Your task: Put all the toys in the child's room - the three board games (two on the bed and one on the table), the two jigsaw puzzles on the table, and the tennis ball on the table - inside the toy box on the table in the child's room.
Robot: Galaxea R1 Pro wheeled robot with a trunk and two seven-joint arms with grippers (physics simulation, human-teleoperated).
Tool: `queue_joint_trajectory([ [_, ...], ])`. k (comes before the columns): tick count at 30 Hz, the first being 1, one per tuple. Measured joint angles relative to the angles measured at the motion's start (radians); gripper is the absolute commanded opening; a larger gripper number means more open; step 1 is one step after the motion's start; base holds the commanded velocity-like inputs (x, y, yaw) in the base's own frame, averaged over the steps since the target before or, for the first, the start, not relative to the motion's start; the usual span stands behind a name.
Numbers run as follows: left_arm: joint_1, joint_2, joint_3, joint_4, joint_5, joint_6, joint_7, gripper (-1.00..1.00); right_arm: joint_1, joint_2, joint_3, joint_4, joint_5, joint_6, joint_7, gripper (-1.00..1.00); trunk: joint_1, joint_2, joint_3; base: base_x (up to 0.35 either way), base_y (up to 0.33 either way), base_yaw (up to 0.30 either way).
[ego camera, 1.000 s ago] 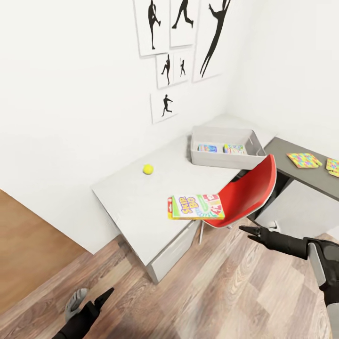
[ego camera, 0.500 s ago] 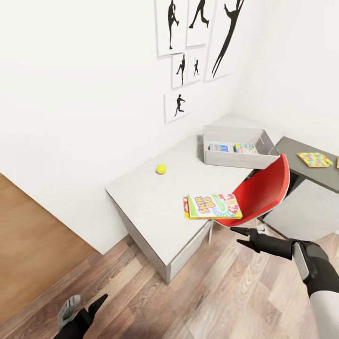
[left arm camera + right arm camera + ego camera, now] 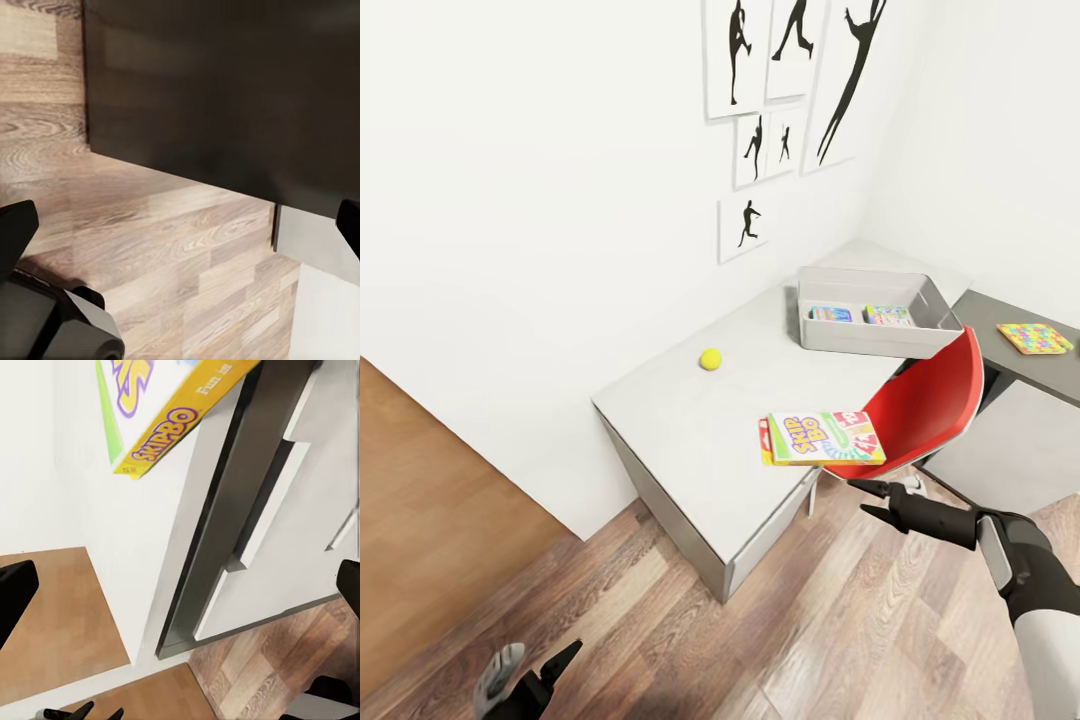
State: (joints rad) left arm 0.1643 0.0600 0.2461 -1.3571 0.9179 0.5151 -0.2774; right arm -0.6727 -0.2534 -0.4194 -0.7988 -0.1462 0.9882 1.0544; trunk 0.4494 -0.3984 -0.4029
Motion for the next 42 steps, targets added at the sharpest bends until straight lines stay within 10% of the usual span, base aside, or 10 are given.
queue_joint_trajectory([
  [25,-0.003,-0.003,0.001,0.014,-0.001,-0.001,0.0,1.0,-0.005,-0.019,-0.12,0.007,-0.001,-0.026,0.009,1.0,0.0,0.0,0.0,0.0,0.005,0.0],
  [42,-0.008,-0.005,-0.002,0.019,-0.002,-0.001,0.0,1.0,-0.011,-0.089,-0.15,0.133,-0.02,-0.09,0.108,1.0,0.0,0.0,0.0,0.0,0.0,0.0],
])
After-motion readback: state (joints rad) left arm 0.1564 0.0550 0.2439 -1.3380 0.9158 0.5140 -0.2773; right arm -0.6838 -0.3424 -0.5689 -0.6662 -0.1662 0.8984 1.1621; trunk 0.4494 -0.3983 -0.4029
